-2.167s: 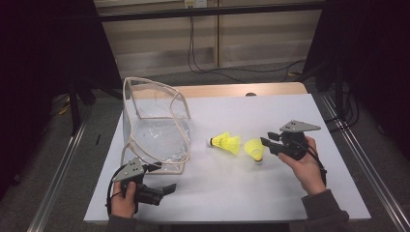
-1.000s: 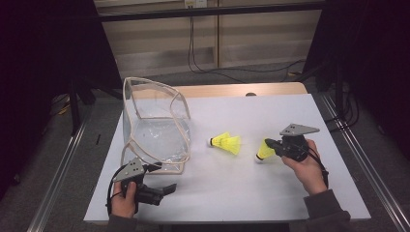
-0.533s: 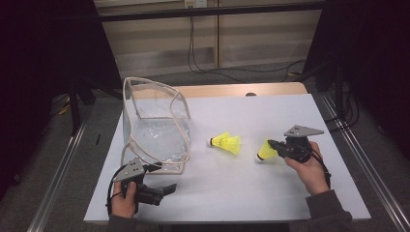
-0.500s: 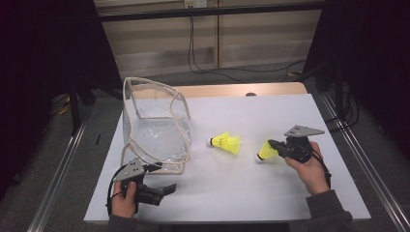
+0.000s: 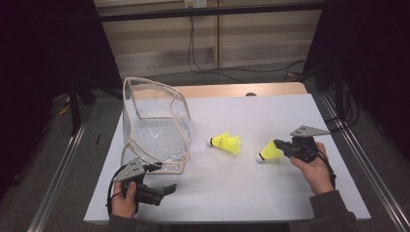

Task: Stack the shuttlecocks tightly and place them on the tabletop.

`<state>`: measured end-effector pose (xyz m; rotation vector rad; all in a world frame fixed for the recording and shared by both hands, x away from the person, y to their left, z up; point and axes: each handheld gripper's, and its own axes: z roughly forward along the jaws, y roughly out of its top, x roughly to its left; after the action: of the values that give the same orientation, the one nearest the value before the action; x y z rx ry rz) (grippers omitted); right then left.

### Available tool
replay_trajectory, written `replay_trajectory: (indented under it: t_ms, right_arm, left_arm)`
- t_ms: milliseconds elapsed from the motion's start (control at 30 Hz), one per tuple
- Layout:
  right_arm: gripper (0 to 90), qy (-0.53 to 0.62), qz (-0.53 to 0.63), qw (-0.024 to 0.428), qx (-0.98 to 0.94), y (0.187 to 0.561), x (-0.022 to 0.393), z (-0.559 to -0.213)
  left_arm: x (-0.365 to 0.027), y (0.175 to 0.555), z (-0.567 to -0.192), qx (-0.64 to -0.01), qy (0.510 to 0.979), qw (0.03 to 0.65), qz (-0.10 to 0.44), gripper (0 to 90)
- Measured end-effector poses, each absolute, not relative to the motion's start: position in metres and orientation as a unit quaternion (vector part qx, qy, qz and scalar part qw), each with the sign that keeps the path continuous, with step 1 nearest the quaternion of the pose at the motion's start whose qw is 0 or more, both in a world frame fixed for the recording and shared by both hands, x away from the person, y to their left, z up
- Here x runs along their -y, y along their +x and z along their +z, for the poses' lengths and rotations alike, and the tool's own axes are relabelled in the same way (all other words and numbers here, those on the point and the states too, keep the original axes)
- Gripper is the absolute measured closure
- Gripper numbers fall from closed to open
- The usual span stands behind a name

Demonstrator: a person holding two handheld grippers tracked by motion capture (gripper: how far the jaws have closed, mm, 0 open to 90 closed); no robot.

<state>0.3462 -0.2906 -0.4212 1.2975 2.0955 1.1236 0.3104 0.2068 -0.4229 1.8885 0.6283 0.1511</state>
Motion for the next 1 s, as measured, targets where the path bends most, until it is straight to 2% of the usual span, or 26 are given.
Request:
replay_trajectory:
  t_ms: [1000]
  right_arm:
    - [87.2, 0.483, 0.400, 0.210, -0.750, 0.342, 0.302, -0.427]
  left_arm:
    - [-0.206, 0.310, -0.422, -0.266, 0.793, 0.545, 0.065, 3.1]
